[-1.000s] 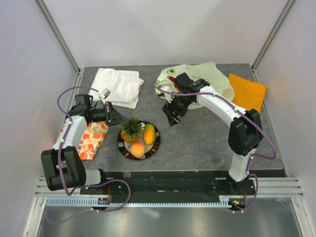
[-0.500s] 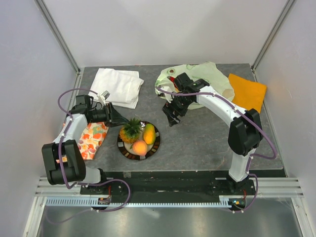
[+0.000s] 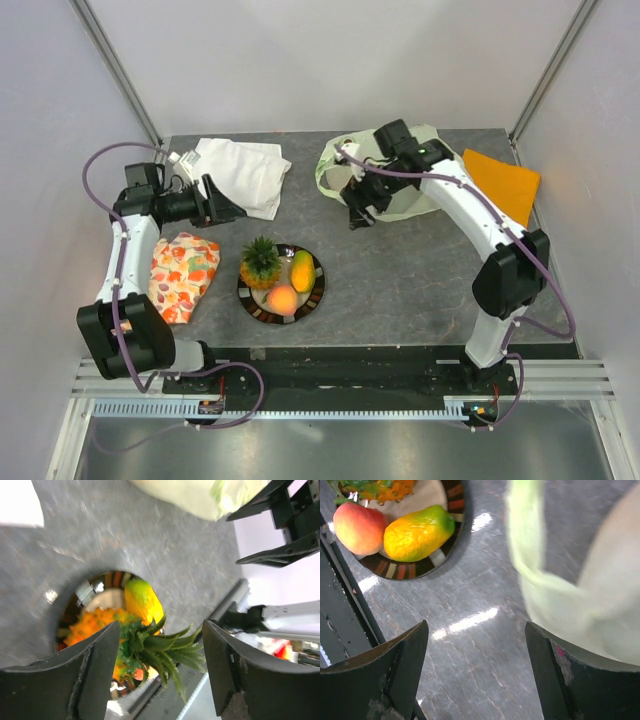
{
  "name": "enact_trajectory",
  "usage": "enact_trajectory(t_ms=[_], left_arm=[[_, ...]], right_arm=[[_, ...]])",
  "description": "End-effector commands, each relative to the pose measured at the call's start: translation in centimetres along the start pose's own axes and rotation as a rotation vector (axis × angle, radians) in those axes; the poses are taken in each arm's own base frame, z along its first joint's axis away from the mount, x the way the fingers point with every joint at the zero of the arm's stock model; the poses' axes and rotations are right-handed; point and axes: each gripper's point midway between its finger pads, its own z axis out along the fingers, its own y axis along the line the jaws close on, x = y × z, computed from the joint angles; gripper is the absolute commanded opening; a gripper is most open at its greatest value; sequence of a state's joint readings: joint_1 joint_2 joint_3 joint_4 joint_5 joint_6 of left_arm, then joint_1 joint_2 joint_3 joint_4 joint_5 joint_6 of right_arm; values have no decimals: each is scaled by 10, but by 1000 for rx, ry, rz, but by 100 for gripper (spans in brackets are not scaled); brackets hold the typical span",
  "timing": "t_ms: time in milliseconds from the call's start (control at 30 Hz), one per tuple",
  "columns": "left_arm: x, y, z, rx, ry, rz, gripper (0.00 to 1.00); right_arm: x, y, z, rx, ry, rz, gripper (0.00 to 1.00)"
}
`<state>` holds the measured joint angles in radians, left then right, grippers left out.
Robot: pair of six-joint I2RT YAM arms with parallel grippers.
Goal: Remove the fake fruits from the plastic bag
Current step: Adjust the fake fruit on the plate, then adjust the plastic bag at the center of the board.
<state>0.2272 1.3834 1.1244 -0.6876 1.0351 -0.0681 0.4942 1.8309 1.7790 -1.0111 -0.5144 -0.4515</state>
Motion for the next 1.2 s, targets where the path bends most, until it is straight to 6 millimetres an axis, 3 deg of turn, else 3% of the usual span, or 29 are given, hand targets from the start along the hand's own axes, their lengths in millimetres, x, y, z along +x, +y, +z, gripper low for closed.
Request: enact_trajectory(t_ms=[0, 67, 100, 167, 200, 233, 267, 300, 467, 533, 667, 833, 967, 1067, 1100, 1133, 1167], left_arm=[[-28, -26, -16, -29, -51, 156, 75], [-41, -40, -16, -42, -66, 216, 75], [-42, -54, -8, -29, -46, 270, 76], [-56, -69, 0, -77, -46, 409, 80], [-46, -92, 20, -42, 5, 511, 82], [-49, -87, 34, -89, 31, 545, 84], [-59, -102, 41, -85, 24, 605, 90], [-54, -117, 56, -59, 52, 633, 92], [-91, -107, 107, -122, 51, 492, 99], [-99, -108, 116, -128, 38, 497, 99], [-95, -89, 145, -151, 78, 470, 99], [-86, -104, 168, -55, 95, 453, 99], [-72, -107, 187, -45, 134, 468, 95], [-61, -112, 193, -6, 165, 481, 65], [-57, -113, 192, 10, 177, 480, 34], [-58, -115, 188, 6, 172, 489, 12], [-56, -115, 183, 1, 178, 500, 2]], right_arm=[[-6, -7, -59, 53, -113, -11, 86], [1, -21, -78, 72, -154, 43, 86], [12, -35, -89, 89, -175, 111, 86], [15, -53, -98, 121, -226, 175, 84], [26, -67, -98, 152, -221, 227, 84], [31, -76, -93, 172, -208, 270, 83], [35, -90, -90, 226, -188, 280, 82], [36, -97, -87, 239, -184, 291, 82], [24, -122, -66, 233, -230, 363, 80], [20, -129, -56, 224, -240, 375, 80], [19, -145, -41, 243, -235, 414, 80], [21, -164, -17, 245, -219, 449, 82], [28, -169, 5, 265, -169, 458, 84], [47, -164, 18, 265, -117, 501, 84], [51, -161, 14, 273, -111, 501, 84], [67, -154, 19, 268, -73, 520, 84], [76, -151, 19, 284, -51, 526, 85]])
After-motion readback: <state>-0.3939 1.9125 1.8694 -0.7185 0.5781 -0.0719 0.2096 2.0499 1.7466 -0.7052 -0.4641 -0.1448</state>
